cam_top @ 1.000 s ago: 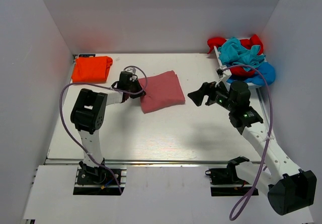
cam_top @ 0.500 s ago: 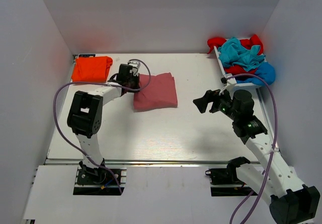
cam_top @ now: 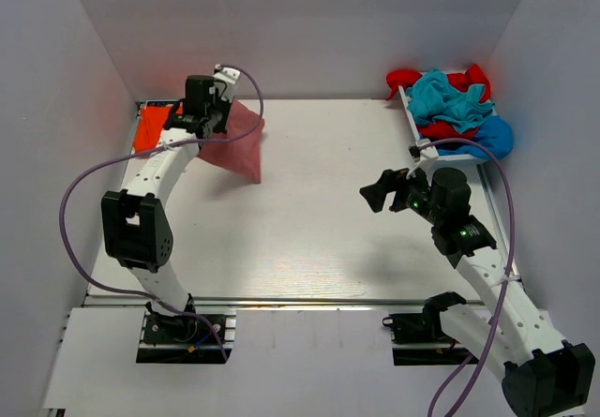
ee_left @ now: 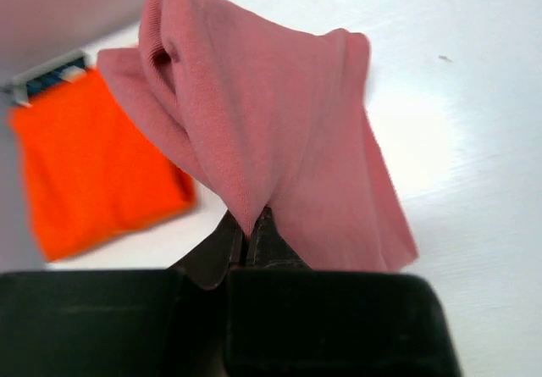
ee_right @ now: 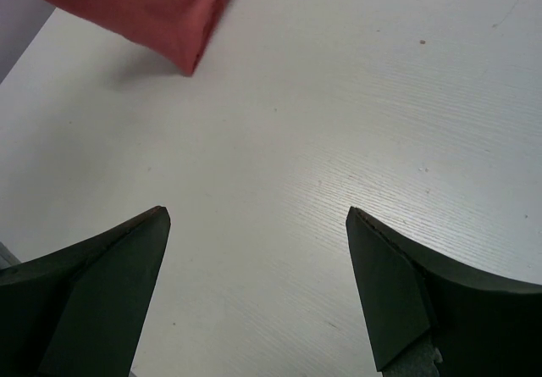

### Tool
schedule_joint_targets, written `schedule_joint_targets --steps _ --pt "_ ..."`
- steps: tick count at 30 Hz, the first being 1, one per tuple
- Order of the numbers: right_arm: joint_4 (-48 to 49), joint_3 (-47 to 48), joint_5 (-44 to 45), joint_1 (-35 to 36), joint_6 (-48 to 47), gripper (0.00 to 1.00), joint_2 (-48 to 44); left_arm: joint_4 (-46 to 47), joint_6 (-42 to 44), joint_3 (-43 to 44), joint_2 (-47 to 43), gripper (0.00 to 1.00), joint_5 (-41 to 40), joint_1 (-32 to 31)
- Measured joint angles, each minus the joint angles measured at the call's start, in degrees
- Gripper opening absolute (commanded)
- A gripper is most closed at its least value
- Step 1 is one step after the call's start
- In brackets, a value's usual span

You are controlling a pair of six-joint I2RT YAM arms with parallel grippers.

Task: Fold and stack the t-shirts
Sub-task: Put the neatly folded tshirt into the corner of the board with the left arm

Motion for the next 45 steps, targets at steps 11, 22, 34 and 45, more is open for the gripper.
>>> schedule_joint_targets --steps 11,22,34,45 --pt "-1.25 0.00 1.09 0.00 -0.66 0.90 -0.50 -4.37 14.36 15.56 7.61 0.00 -1.84 5.09" --pt "-1.79 0.09 2.38 0.02 -0.66 0.90 0.46 -7.37 17.29 27.52 15.08 0.00 -2.97 9.60" --pt "-1.64 2.05 2.58 0.00 -0.57 0.90 5.11 -4.94 17.20 28.83 15.23 0.00 -3.23 15.08" --pt "-1.51 5.81 2.97 0.00 -0.55 0.90 8.98 1.62 16.44 27.10 24.90 0.00 -7.61 18.51"
